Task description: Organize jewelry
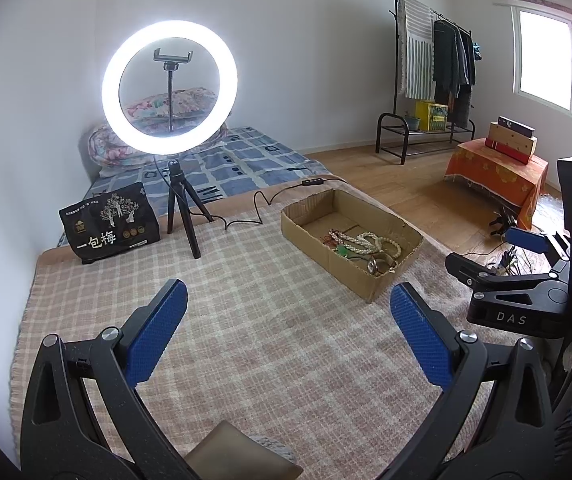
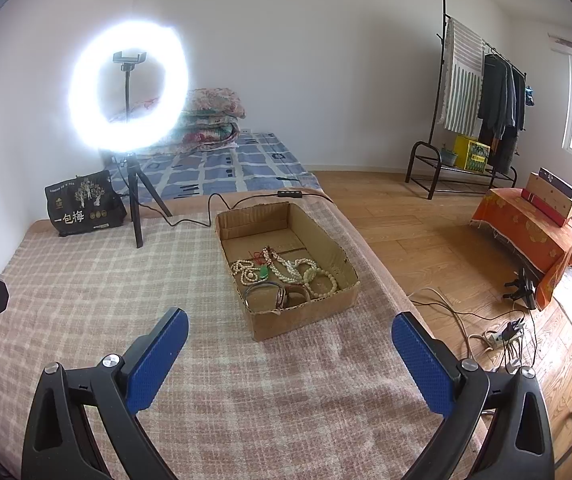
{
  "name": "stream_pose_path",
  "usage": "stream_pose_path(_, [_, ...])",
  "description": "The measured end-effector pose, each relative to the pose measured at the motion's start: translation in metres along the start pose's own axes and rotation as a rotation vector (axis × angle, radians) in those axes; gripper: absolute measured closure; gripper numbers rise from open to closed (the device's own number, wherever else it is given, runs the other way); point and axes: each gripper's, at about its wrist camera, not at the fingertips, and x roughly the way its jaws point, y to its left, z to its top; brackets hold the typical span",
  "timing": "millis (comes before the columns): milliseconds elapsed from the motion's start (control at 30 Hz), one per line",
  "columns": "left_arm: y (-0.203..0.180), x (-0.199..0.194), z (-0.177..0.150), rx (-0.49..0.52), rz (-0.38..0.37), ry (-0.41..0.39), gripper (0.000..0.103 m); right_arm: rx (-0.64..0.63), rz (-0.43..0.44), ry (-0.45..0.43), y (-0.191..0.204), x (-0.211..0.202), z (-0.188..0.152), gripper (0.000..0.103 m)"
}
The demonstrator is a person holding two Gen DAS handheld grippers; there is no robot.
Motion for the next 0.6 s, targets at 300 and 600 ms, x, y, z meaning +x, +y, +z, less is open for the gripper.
stream_pose_path(300, [-0.0005,-0.0006,-0.0001,-0.001,0.002,-0.001,0.000,0.003,0.002,0.002,-0.0008,0.0001,-0.0002,0.000])
stream_pose_path(600, [0.0001,-0.0004,0.0001,0.001,0.000,0.000,0.000,0.008,0.004,0.006,-0.0015,0.0008,-0.0012,0.000])
